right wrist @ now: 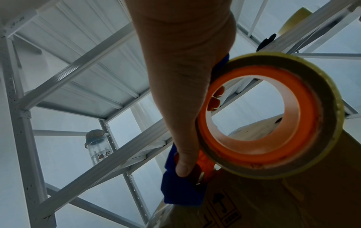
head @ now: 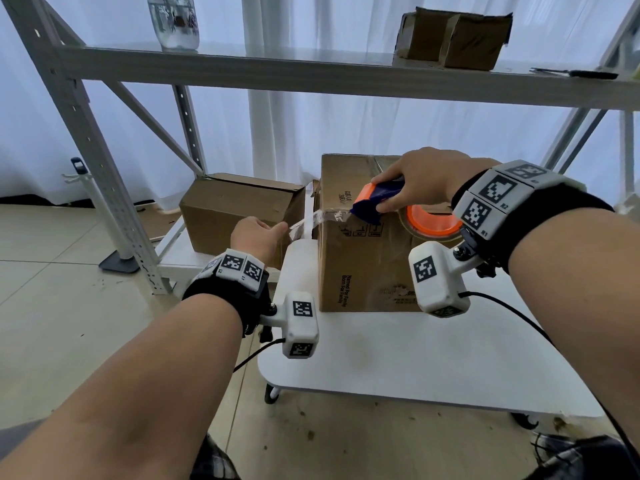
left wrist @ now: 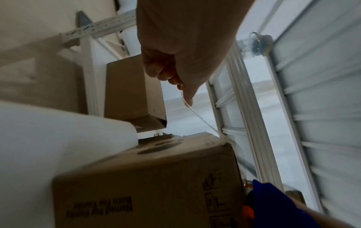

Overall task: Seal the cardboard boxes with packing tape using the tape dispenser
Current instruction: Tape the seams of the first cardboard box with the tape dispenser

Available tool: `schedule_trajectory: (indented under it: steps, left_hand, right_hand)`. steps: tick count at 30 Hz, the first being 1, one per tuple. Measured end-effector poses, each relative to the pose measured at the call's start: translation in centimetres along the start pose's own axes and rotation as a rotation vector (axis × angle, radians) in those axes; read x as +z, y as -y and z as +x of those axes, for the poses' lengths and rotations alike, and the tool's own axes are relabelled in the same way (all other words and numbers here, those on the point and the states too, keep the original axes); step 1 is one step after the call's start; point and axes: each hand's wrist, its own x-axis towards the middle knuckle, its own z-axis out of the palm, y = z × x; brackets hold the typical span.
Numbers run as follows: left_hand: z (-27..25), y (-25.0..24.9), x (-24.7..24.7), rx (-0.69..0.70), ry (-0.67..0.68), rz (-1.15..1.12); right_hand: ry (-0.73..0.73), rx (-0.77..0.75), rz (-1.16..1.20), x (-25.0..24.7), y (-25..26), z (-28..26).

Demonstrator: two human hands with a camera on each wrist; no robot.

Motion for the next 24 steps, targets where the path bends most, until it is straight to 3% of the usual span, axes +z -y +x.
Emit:
schedule_trajectory:
  steps: [10,24]
  left_hand:
    - [-2.5,0.6,4.8,-0.256,0.118,-0.336]
    - [-3.1,0.4,7.3,-0.448,0.341,-0.514]
  right_hand:
    - [-0.047,-0.004,0.092,1.0,-0.6,-0.5]
    - [-0.058,0.000,0.079,1.4,-0.7,-0.6]
